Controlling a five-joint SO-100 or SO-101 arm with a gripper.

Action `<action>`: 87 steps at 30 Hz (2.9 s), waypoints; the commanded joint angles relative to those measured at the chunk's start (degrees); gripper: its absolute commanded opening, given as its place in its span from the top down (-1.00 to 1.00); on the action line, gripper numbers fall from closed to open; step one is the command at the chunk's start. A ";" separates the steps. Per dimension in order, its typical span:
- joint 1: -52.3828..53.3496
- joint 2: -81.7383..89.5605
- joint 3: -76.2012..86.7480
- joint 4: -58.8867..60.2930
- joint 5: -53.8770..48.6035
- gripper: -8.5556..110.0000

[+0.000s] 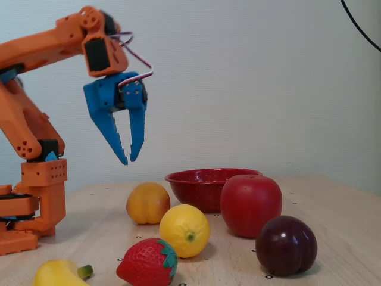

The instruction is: Put the lemon in the red bowl.

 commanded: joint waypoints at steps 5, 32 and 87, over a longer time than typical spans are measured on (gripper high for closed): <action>-4.92 -7.91 -13.01 5.62 5.80 0.82; -12.04 -31.11 -26.19 10.63 13.36 0.01; -6.50 -60.56 -37.97 -2.72 14.77 -0.31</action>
